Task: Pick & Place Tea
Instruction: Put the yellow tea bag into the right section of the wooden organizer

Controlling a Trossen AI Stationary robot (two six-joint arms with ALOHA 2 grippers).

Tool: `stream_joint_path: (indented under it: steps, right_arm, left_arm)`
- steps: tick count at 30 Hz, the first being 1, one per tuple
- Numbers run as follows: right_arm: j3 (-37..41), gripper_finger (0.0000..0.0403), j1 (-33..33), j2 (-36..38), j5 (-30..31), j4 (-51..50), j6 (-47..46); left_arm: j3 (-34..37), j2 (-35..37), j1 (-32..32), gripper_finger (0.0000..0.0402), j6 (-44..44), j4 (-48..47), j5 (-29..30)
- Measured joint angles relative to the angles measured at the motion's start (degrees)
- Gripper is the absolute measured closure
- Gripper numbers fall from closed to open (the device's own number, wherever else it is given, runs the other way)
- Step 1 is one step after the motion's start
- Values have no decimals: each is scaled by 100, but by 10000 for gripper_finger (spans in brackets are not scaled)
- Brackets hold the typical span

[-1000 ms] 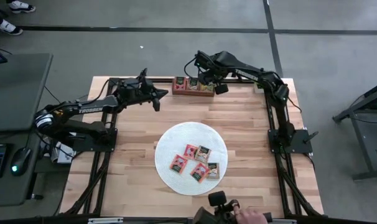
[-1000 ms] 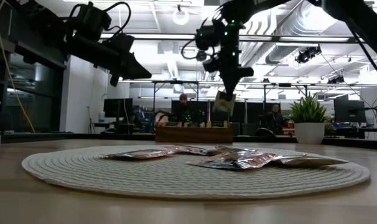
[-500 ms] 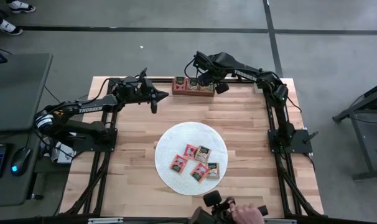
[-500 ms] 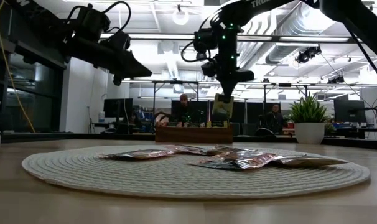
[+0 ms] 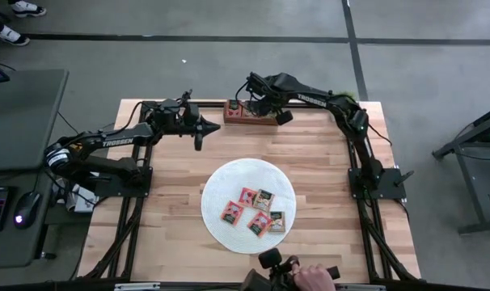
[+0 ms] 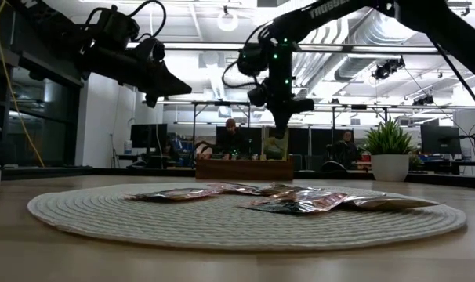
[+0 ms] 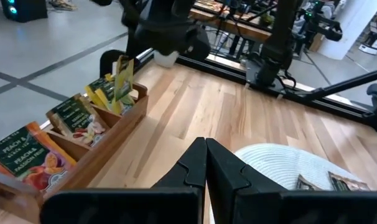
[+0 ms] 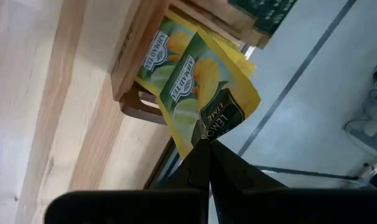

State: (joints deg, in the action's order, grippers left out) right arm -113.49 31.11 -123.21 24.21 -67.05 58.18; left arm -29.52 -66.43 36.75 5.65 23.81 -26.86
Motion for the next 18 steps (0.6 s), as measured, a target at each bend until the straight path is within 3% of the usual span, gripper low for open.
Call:
stream_joint_path:
  steps: [18]
  right_arm:
    - [0,402,33,-154,-513,-44,-167]
  left_arm:
    - [0,-2,0,401,-150,-236,-120]
